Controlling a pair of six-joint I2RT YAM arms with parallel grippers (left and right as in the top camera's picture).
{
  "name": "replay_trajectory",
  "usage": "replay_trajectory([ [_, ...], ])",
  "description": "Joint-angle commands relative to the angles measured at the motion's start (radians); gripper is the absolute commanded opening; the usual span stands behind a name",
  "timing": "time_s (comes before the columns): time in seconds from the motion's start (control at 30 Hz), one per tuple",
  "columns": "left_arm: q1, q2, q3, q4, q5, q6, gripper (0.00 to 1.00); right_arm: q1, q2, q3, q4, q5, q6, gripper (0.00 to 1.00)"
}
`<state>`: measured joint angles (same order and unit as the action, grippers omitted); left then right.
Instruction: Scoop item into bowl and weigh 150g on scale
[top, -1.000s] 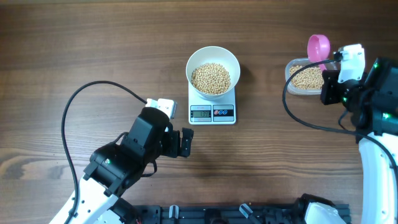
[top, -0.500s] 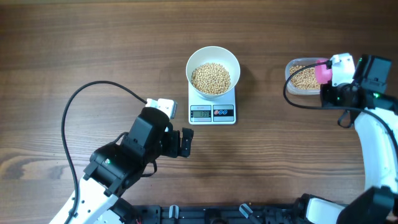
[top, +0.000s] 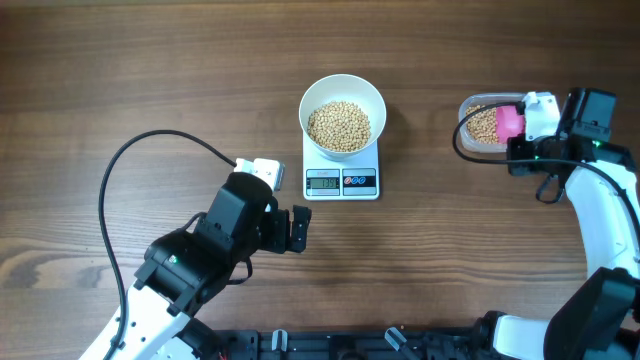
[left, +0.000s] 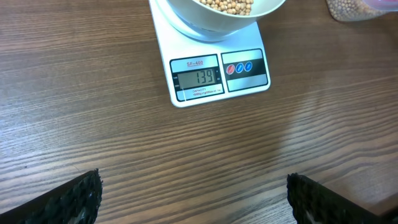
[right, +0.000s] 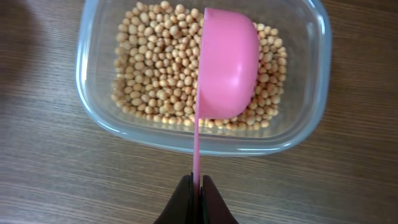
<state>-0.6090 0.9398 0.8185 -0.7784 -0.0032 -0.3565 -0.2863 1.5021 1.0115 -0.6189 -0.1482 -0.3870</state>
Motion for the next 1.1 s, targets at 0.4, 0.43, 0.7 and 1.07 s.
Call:
replay_trajectory([
  [0.4,-0.003,0.003,0.014,0.003,-0.017,0.012,1.00,-0.003,0.013,0.010,-0.014,-0.249,0.130,0.04],
  [0.43,-0.003,0.003,0.014,0.003,-0.017,0.012,1.00,-0.005,0.013,0.010,-0.014,-0.249,0.137,0.04],
  [0.7,-0.004,0.003,0.014,0.003,-0.017,0.012,1.00,-0.092,0.013,0.010,-0.019,-0.423,0.299,0.04],
  [1.07,-0.004,0.003,0.014,0.003,-0.017,0.012,1.00,-0.232,0.051,0.009,-0.037,-0.567,0.365,0.04],
])
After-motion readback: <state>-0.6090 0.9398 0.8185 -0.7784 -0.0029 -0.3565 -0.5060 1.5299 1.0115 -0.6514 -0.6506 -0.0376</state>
